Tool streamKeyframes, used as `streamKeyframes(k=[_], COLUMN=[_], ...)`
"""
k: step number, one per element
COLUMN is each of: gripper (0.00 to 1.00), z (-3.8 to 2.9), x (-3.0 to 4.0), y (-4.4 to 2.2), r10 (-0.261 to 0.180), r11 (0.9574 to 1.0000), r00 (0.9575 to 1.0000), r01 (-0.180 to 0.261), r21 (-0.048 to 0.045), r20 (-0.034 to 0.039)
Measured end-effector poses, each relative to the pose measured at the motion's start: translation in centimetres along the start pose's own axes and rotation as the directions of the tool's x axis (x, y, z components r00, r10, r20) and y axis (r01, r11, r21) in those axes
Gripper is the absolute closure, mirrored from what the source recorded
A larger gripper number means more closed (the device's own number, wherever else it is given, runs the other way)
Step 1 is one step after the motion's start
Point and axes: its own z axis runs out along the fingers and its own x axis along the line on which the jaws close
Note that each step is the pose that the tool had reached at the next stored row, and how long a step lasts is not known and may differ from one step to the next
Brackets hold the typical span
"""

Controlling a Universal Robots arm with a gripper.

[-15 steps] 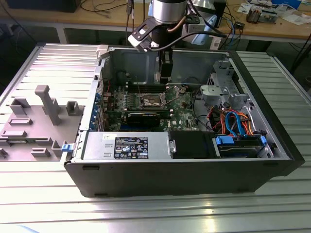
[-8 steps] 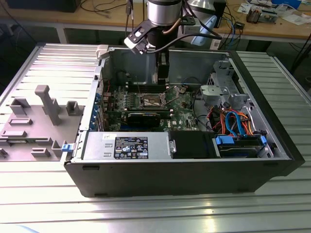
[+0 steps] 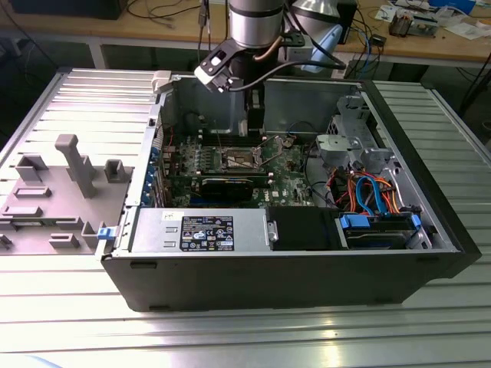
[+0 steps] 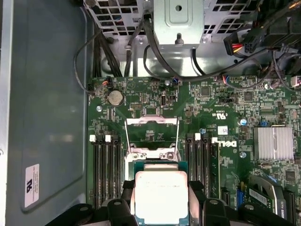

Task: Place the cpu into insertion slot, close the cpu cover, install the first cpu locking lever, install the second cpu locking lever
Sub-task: 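Place the cpu into insertion slot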

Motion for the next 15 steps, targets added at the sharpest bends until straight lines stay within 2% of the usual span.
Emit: streamKeyframes(k=[2, 6, 10, 15], gripper=[0.46, 0.46, 0.46, 0.46], z=[0.61, 1.41, 2.55, 3.06], x=[0.02, 0.03, 0.18, 0.35], y=[-0.24, -0.35, -0.51, -0.55], r10=[0.000, 0.001, 0.000, 0.001], r11=[1.0000, 1.0000, 1.0000, 1.0000], r00=[1.0000, 1.0000, 1.0000, 1.0000], r01=[0.000, -0.001, 0.000, -0.001], r21=[-0.0002, -0.0003, 0.0017, 0.0082], r20=[0.0000, -0.0001, 0.0000, -0.0001])
